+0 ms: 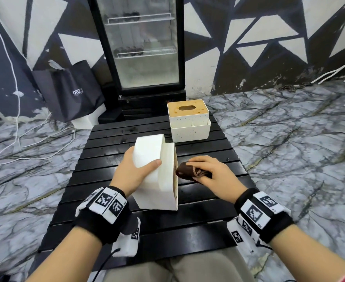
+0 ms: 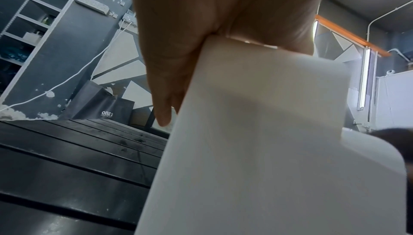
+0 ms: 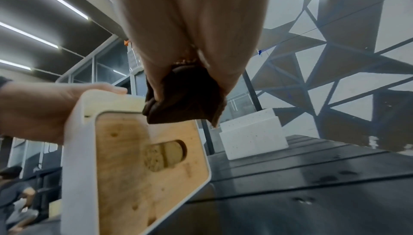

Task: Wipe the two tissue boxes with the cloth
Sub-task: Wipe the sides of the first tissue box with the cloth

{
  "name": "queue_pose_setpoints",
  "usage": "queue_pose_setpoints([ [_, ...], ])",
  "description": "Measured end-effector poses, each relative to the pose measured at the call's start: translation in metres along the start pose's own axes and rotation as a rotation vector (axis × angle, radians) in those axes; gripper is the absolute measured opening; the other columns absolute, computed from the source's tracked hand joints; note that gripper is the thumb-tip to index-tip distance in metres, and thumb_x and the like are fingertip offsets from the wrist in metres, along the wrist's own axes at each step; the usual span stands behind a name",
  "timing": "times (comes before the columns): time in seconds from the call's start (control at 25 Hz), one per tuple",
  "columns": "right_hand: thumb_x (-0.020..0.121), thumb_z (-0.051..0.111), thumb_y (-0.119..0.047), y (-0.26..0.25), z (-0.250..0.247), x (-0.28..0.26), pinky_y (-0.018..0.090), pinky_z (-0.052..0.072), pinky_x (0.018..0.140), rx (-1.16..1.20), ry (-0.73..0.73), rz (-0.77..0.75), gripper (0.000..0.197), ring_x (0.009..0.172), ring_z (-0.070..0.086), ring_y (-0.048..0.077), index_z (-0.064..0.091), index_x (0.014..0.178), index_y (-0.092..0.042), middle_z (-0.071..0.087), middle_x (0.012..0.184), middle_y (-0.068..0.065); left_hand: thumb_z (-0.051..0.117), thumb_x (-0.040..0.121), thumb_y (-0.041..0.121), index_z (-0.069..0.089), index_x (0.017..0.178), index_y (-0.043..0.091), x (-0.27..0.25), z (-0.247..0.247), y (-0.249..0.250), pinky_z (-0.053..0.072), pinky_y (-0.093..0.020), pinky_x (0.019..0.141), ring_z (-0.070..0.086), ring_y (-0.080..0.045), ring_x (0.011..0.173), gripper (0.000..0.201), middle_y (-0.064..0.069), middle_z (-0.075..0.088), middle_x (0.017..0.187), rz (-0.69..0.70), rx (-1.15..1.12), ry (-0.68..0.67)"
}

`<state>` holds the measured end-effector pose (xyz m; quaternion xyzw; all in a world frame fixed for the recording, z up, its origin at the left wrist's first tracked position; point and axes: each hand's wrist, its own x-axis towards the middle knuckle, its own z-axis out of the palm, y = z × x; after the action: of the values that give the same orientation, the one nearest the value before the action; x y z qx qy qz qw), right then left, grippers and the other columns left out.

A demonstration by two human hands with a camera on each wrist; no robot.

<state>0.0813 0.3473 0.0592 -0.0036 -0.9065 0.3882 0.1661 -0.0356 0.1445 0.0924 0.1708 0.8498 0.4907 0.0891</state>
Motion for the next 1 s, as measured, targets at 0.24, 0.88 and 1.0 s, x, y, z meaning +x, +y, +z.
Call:
queue_pose_setpoints([
  [0.24,0.088,0.055,-0.01,0.035,0.01,-0.001,0.018,0.021,0.101,-0.28,-0.248,0.144,0.037,0.12,0.039,0.021,0.056,0.124,-0.02,0.05,0.131,-0.004,0.067,0.054,0.058,0.043,0.122,0.029,-0.001,0.0,0.001,0.038,-0.026,0.078,0.054,-0.016,0.107,0.078,0.009,0.054,0.119,0.007,-0.02,-0.023],
  [0.88,0.087,0.057,-0.031,-0.065,0.013,0.013,0.025,0.018,0.11,-0.114,-0.165,-0.126,0.044,0.132,0.025,0.011,0.047,0.129,-0.029,0.04,0.141,-0.008,0.039,0.086,0.063,0.037,0.142,0.029,0.024,-0.036,-0.002,0.022,-0.027,0.111,0.032,-0.008,0.133,0.066,0.004,0.038,0.146,0.125,0.199,-0.245],
  [1.0,0.083,0.039,-0.055,-0.069,0.031,0.014,0.042,0.02,0.111,-0.208,-0.228,-0.117,0.05,0.138,0.012,0.015,0.044,0.13,-0.04,0.028,0.148,-0.012,0.02,0.064,0.081,0.036,0.135,0.051,0.027,-0.045,-0.018,0.017,-0.039,0.117,0.025,-0.015,0.14,0.079,0.002,0.033,0.149,0.106,0.365,-0.241],
])
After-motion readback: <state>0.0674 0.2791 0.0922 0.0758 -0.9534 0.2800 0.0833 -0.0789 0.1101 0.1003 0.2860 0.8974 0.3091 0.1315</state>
